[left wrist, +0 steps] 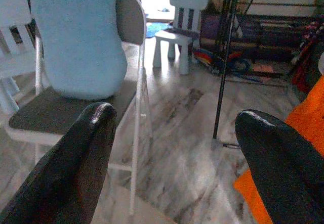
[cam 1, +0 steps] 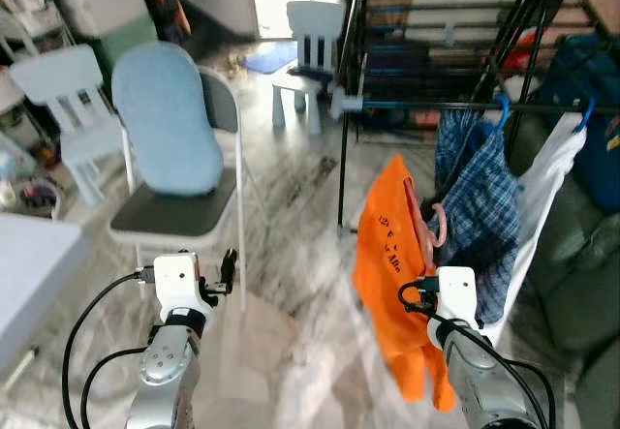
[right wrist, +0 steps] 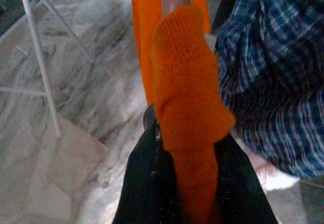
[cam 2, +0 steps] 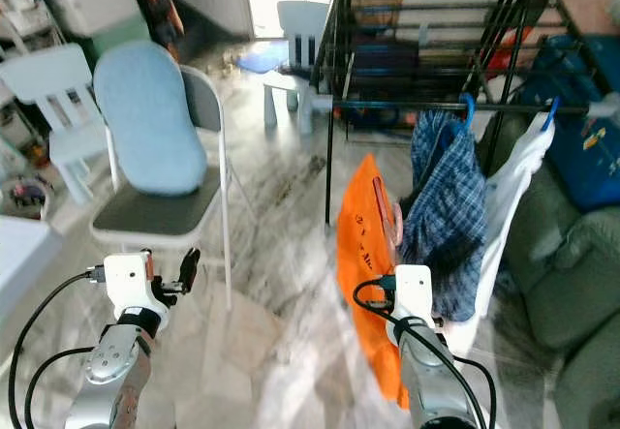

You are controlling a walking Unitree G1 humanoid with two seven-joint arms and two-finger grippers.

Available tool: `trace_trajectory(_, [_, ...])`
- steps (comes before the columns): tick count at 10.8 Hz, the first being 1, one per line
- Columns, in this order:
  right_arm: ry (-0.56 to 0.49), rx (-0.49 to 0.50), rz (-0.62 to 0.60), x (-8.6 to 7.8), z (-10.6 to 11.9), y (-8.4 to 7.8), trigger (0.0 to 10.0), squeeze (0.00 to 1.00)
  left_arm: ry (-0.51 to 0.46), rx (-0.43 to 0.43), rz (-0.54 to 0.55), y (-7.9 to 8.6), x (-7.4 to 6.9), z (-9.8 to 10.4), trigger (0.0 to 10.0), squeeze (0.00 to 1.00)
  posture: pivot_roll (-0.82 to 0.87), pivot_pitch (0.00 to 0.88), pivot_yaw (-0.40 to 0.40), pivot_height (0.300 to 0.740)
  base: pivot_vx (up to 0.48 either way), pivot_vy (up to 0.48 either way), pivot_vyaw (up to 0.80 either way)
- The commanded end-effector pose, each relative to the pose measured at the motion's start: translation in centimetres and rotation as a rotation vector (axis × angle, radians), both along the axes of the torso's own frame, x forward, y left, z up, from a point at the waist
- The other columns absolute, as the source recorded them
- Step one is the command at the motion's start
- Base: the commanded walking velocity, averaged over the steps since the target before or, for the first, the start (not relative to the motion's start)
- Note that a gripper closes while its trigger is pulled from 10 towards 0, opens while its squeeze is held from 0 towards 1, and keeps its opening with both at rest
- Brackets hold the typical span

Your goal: Hang hanger

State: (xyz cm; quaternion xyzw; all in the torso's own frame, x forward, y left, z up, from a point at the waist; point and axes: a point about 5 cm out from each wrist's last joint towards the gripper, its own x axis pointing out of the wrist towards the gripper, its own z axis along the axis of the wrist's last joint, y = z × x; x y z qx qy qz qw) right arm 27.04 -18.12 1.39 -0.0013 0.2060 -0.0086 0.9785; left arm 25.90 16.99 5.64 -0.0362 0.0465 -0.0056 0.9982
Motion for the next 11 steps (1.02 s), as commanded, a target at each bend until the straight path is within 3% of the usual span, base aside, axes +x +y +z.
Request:
trace_trajectory(1, [-0.063, 0.02, -0.002, 0.9, 1.5, 0.4, 10.0, 0.0, -0.035, 0.0, -0.001, 0.5, 0.3, 0.9, 10.0, 0.0, -0.03, 0.0, 0.088, 0.74, 0.412, 0.0, 0.0])
trace_trajectory(6, [-0.032, 0.085, -0.04, 2.2, 3.1, 1.1, 10.0, 0.0, -0.055, -0.03, -0.031, -0.1, 0.5, 1.5, 10.0, 0.0, -0.03, 0.0, 0.09, 0.74, 0.442, 0.0, 0.0])
trace_trajectory(11, [-0.004, 0.095, -0.05, 2.0, 3.2, 1.3, 10.0, 0.0, -0.021, -0.063, -0.031, -0.2, 0.5, 1.1, 10.0, 0.0, -0.03, 0.0, 0.092, 0.74, 0.067, 0.431, 0.0])
